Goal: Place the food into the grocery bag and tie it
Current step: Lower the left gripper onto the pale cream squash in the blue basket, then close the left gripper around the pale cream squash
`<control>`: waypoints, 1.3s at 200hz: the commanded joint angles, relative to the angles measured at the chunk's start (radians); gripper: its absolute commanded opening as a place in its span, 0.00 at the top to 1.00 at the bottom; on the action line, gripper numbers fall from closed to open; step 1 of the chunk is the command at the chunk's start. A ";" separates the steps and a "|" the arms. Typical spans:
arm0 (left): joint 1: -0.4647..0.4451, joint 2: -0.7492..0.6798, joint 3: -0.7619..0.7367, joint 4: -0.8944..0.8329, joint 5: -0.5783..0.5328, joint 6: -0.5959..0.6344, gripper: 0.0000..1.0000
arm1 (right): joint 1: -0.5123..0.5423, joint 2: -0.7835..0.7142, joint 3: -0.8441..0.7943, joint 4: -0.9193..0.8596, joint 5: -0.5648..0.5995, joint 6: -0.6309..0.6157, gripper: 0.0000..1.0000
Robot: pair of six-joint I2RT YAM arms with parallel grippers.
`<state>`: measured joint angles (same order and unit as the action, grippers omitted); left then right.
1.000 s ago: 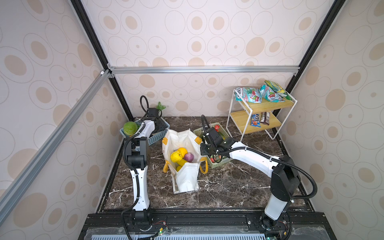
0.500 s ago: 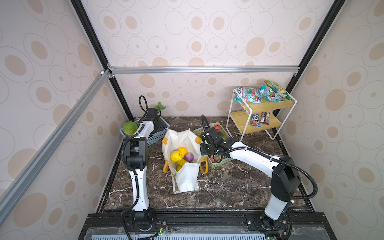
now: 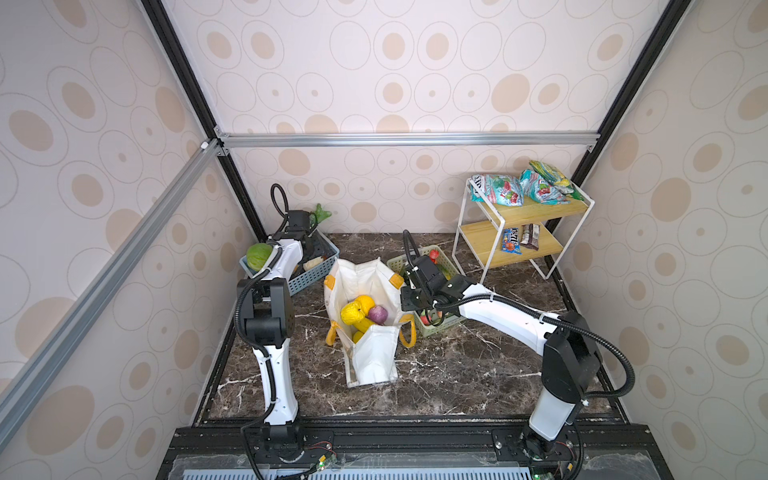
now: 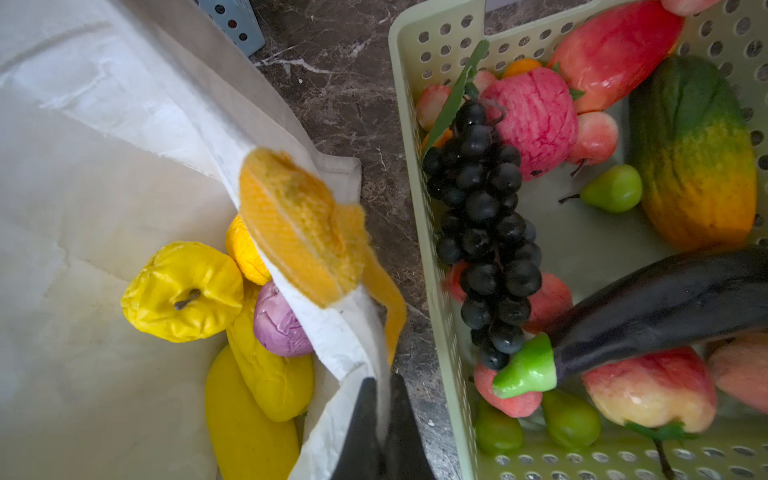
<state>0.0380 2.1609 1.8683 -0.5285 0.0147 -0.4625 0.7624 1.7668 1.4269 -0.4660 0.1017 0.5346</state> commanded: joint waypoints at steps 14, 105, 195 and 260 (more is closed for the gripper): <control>0.005 0.014 -0.003 -0.009 -0.005 0.050 0.40 | -0.002 -0.032 -0.026 0.000 -0.004 0.007 0.98; -0.001 0.105 0.014 0.005 0.003 0.089 0.20 | -0.003 -0.026 -0.026 0.004 -0.007 0.012 0.97; 0.003 0.108 0.016 -0.011 -0.021 0.073 0.45 | -0.003 -0.023 -0.024 0.003 -0.005 0.013 0.97; 0.005 0.028 0.019 -0.003 -0.001 0.063 0.56 | -0.002 -0.030 -0.036 0.008 -0.004 0.014 0.97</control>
<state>0.0364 2.2391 1.8740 -0.5045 0.0032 -0.3927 0.7624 1.7592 1.4094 -0.4469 0.1013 0.5369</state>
